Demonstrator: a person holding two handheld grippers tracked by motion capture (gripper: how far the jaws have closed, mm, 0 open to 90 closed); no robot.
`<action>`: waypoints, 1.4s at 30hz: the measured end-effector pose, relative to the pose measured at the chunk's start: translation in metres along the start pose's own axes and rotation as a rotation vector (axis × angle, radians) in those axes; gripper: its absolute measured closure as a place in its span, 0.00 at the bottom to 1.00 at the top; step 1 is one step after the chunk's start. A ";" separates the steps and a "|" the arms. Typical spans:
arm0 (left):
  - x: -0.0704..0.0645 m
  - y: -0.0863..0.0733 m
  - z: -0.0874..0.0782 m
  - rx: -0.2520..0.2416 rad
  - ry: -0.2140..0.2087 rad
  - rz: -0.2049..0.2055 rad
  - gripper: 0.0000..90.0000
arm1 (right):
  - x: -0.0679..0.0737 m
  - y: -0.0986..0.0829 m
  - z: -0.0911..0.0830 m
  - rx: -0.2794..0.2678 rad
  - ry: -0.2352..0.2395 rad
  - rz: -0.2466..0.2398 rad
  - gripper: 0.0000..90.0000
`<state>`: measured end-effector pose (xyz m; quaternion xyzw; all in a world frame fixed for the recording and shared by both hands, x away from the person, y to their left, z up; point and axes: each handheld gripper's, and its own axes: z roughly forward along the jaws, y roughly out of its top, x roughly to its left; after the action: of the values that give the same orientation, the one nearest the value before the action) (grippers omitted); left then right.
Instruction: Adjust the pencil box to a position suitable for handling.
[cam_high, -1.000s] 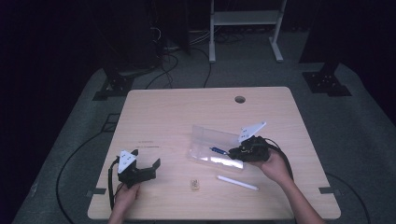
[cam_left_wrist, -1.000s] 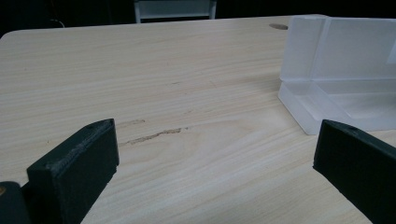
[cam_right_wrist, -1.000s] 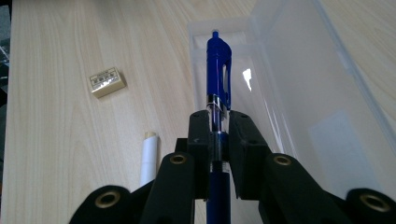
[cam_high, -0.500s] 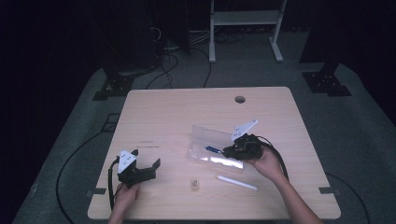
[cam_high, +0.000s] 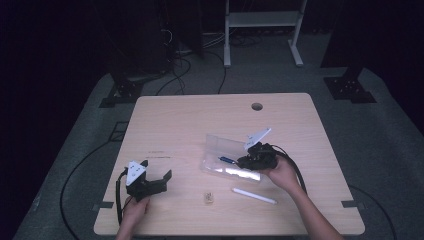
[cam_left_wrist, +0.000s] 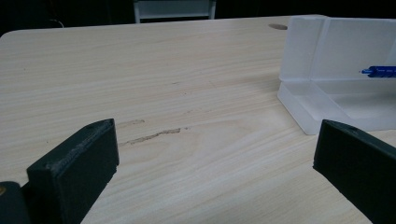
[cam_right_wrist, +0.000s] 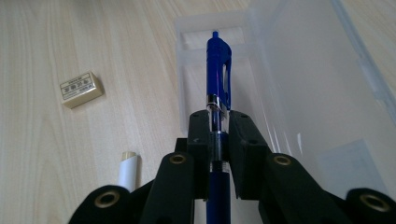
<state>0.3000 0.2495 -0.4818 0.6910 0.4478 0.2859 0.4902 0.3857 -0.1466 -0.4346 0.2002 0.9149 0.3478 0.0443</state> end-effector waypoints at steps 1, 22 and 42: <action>0.000 0.000 0.000 0.000 0.000 0.001 0.00 | 0.000 0.000 0.001 0.002 -0.002 0.000 0.88; 0.000 0.000 0.000 0.000 -0.001 0.000 0.00 | -0.011 -0.004 0.020 0.022 -0.007 0.041 0.87; 0.000 0.000 0.000 -0.001 -0.001 0.000 0.00 | -0.016 -0.008 0.033 0.044 -0.015 0.055 0.87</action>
<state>0.2999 0.2496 -0.4818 0.6911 0.4474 0.2856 0.4906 0.4046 -0.1376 -0.4653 0.2288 0.9161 0.3271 0.0371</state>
